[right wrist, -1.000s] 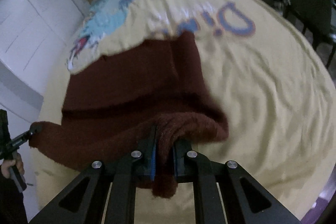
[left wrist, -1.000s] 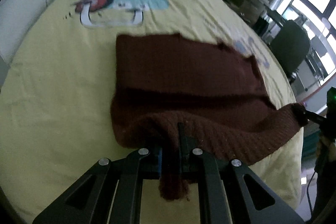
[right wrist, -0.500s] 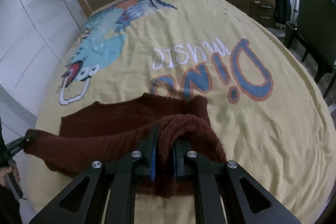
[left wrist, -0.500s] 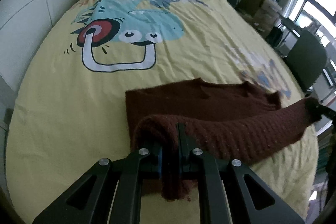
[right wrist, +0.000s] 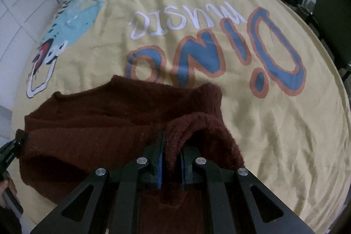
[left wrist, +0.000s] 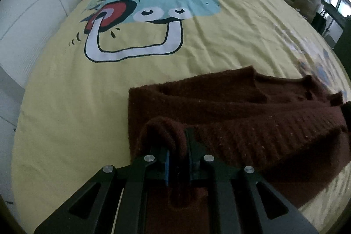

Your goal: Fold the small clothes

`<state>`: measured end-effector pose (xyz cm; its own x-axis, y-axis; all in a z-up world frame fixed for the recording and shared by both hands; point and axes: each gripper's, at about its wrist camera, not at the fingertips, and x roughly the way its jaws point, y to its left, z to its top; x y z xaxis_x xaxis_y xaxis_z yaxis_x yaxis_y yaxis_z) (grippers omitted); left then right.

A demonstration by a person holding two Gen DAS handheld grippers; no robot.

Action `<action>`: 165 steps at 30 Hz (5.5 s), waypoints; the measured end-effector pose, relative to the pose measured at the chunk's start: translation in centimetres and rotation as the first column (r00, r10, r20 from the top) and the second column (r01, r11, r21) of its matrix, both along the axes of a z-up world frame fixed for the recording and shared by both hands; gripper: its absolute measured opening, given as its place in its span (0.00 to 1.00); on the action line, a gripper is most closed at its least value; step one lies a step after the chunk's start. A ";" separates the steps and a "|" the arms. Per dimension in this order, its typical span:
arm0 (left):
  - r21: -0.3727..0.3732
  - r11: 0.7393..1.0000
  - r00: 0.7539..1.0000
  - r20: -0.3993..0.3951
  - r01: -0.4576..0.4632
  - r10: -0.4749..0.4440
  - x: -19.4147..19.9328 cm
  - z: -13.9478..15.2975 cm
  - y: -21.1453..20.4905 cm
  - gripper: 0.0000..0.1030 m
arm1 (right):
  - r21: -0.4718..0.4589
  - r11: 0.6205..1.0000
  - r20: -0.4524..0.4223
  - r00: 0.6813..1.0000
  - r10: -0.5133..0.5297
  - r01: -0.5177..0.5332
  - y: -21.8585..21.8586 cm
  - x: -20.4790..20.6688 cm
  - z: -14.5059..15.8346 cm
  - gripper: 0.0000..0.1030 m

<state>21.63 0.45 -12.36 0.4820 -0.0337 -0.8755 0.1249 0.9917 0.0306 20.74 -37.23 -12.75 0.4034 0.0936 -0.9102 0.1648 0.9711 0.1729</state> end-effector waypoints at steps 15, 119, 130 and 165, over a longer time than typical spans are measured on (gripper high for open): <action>-0.053 0.999 1.000 0.000 0.009 -0.009 -0.4 3.0 -1.4 0.77 | -0.061 0.998 0.061 0.998 0.018 -0.014 1.5 -0.7 2.8 0.71; -0.172 0.947 0.922 -0.234 0.273 -0.308 -3.7 2.1 -29.9 0.32 | -0.052 0.991 0.048 0.991 -0.122 0.124 -8.7 -19.1 0.3 1.00; -0.221 0.947 0.929 -0.239 0.233 -0.284 -3.9 3.5 -28.4 0.88 | -0.043 0.991 0.003 0.992 -0.127 0.127 -8.6 -19.1 -1.5 1.00; -0.276 0.960 0.955 -0.270 0.045 -0.123 -11.7 0.4 -8.3 0.99 | 0.026 0.967 -0.177 0.951 0.255 -0.255 6.4 1.8 4.3 0.76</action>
